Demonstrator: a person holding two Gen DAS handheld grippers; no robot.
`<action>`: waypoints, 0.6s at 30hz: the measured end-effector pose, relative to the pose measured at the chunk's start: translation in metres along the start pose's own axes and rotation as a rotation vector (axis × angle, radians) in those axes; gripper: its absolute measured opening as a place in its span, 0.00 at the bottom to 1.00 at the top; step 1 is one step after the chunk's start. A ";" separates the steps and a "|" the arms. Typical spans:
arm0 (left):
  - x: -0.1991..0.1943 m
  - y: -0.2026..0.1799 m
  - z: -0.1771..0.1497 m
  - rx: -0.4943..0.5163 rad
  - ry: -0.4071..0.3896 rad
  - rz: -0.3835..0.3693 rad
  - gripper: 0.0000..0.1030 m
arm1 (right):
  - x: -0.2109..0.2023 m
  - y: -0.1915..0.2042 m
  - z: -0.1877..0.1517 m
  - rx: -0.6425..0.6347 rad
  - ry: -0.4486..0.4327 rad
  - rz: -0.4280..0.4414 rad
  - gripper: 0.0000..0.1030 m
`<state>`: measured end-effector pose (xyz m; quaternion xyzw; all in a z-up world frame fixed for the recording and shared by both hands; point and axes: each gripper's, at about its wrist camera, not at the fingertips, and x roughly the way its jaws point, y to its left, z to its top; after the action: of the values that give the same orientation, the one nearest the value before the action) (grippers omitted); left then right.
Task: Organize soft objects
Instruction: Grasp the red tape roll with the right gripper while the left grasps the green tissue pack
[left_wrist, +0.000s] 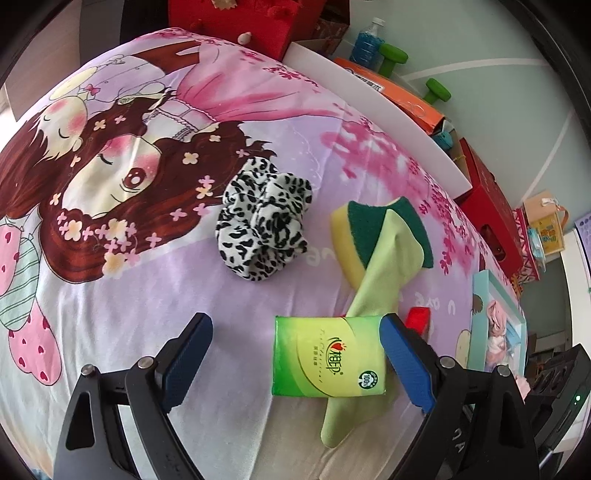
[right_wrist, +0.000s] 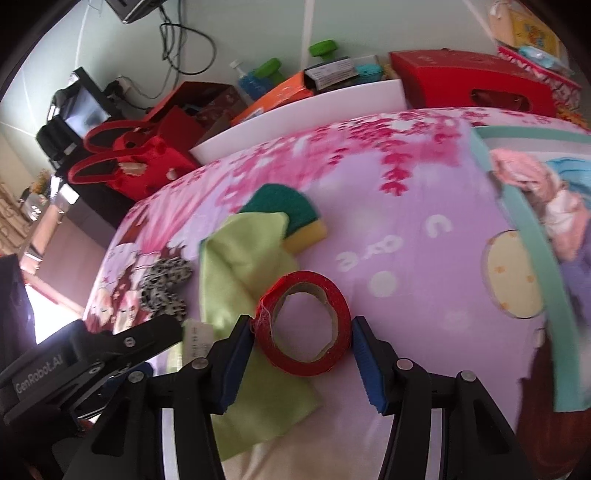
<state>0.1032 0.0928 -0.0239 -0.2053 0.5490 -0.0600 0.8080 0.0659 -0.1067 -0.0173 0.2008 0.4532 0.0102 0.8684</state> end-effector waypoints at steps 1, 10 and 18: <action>0.001 -0.001 0.000 0.006 0.003 0.001 0.89 | -0.001 -0.003 0.001 0.002 -0.003 -0.017 0.55; 0.002 -0.014 -0.004 0.074 0.019 0.001 0.89 | -0.008 -0.016 0.004 0.014 -0.013 -0.097 0.55; 0.003 -0.025 -0.008 0.145 0.005 0.048 0.82 | -0.013 -0.018 0.005 0.016 -0.026 -0.120 0.55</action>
<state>0.1000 0.0667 -0.0185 -0.1330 0.5502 -0.0810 0.8204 0.0591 -0.1275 -0.0111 0.1802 0.4531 -0.0481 0.8717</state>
